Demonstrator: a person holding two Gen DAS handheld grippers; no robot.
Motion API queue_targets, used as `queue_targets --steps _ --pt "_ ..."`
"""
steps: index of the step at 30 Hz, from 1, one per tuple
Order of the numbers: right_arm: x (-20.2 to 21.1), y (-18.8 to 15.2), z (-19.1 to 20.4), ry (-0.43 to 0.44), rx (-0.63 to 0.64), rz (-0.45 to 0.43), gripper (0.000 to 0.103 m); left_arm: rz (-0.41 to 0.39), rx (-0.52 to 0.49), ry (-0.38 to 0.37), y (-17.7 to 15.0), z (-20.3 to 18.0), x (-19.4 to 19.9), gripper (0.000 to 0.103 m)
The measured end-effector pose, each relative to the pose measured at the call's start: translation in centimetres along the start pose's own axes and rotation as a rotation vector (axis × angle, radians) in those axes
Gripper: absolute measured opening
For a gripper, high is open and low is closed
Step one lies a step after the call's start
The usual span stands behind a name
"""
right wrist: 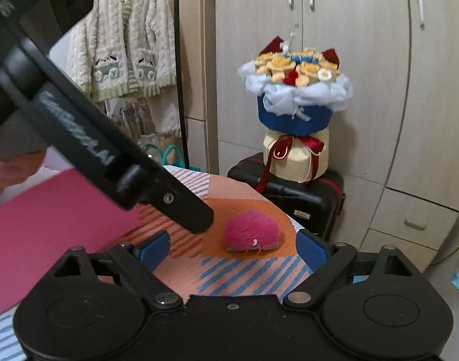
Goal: Organize soft objects
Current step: 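Grasp the pink fluffy pompom with the left gripper and lift it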
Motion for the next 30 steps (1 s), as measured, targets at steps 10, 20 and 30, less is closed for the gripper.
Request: queue_targets --steps 10,20,30 --pt "-7.2 -0.5 -1.1 0.082 0.033 0.075 0.093 0.085 0.155 0.039 2.0 2.7 -6.9 0.073" --pt "-9.8 -1.5 -2.1 0.131 -0.032 0.152 0.070 0.197 0.230 0.019 1.2 2.9 -10.2 0.045" --pt "-6.0 -1.0 -1.4 0.125 -0.138 0.080 0.060 0.158 0.121 -0.037 0.0 0.3 -5.7 0.040"
Point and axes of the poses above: each gripper's, at about its wrist camera, not at the fingertips, and x roughly against the way its jaws point, z to its left, y to its top, the point moved 10 cm from there along -x, roughly the way its jaws point, and after that the axes turned 5 degrees about x, right-handed, at the moved point
